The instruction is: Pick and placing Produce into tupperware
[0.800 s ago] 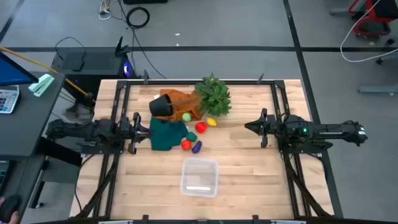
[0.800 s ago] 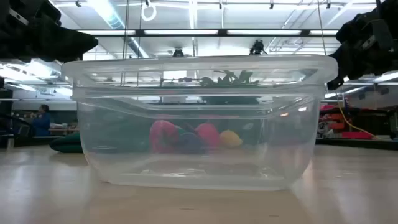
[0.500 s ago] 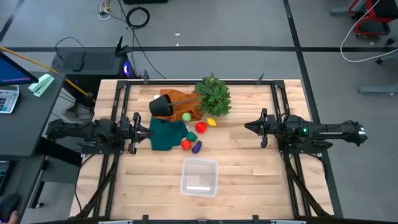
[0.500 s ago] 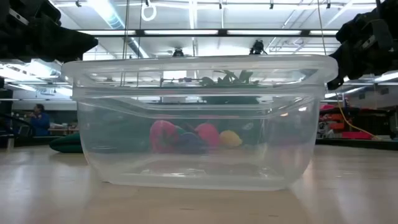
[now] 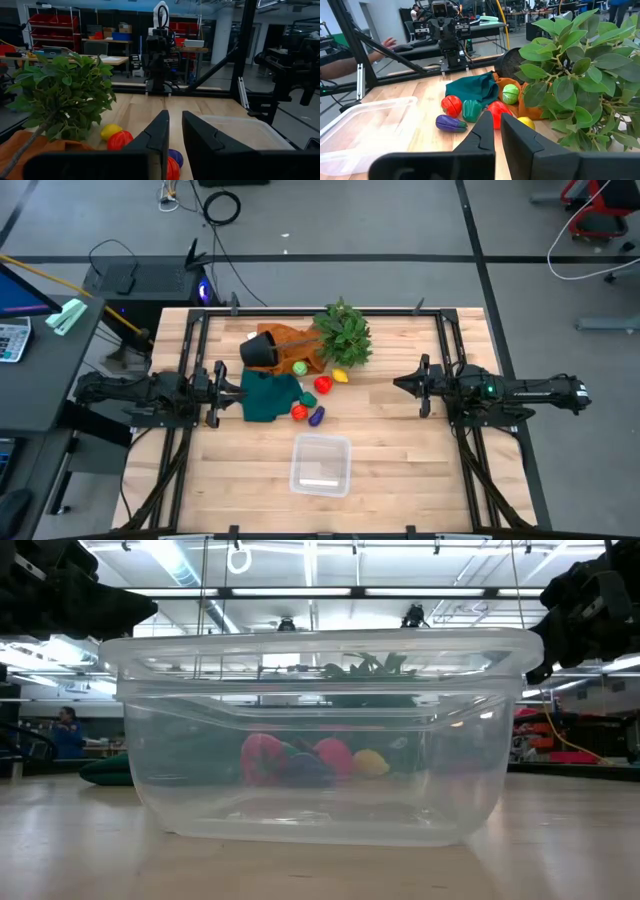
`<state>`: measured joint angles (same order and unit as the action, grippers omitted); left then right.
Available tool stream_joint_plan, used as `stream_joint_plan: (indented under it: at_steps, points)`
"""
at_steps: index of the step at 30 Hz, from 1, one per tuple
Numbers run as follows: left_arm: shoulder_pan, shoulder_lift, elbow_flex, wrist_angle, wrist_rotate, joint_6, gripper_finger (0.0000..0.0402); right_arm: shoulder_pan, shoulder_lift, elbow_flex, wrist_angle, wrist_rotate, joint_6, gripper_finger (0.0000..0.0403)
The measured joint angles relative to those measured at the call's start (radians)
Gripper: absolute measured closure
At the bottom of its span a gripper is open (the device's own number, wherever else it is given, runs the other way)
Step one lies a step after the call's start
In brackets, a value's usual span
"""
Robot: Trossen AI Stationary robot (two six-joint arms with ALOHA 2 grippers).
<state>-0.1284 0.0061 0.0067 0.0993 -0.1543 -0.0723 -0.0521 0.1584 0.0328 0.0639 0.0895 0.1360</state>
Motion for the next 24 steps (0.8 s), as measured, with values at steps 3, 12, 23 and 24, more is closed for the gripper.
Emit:
stream_joint_plan:
  at_steps: [3, 12, 23, 24]
  points:
    - [0.000, 0.000, 0.000, 0.000, 0.000, 0.000, 0.0348, 0.000, 0.000, 0.000, 0.000, 0.000, 0.000, 0.0403]
    - [0.000, 0.000, 0.000, 0.000, 0.000, 0.000, 0.0346, 0.000, 0.000, 0.000, 0.000, 0.000, 0.000, 0.0403]
    - [0.000, 0.000, 0.000, 0.000, 0.000, 0.000, 0.0350, 0.000, 0.000, 0.000, 0.000, 0.000, 0.000, 0.0403]
    - [0.000, 0.000, 0.000, 0.000, 0.000, 0.000, 0.0351, 0.000, 0.000, 0.000, 0.000, 0.000, 0.000, 0.0403]
